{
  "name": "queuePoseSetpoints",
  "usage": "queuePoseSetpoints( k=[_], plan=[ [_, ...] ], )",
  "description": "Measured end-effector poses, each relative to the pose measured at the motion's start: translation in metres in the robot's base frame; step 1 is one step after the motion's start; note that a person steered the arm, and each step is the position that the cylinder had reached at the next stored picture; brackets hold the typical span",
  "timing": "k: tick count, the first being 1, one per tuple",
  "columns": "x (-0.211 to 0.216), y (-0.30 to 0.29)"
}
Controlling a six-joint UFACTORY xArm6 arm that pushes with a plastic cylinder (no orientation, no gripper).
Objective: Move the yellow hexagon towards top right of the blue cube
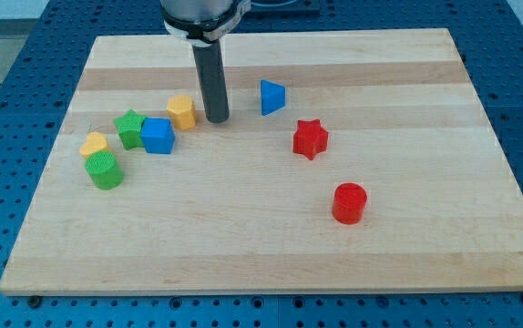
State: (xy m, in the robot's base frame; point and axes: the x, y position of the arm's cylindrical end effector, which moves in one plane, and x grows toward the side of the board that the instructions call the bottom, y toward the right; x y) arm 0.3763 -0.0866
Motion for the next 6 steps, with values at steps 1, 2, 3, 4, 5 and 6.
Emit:
queuePoseSetpoints(
  k=[1, 2, 3, 4, 5, 6],
  plan=[
    [-0.017, -0.015],
    [-0.045, -0.031],
    [-0.058, -0.076],
    [-0.033, -0.094],
    [-0.023, -0.042],
    [-0.018, -0.034]
  ],
)
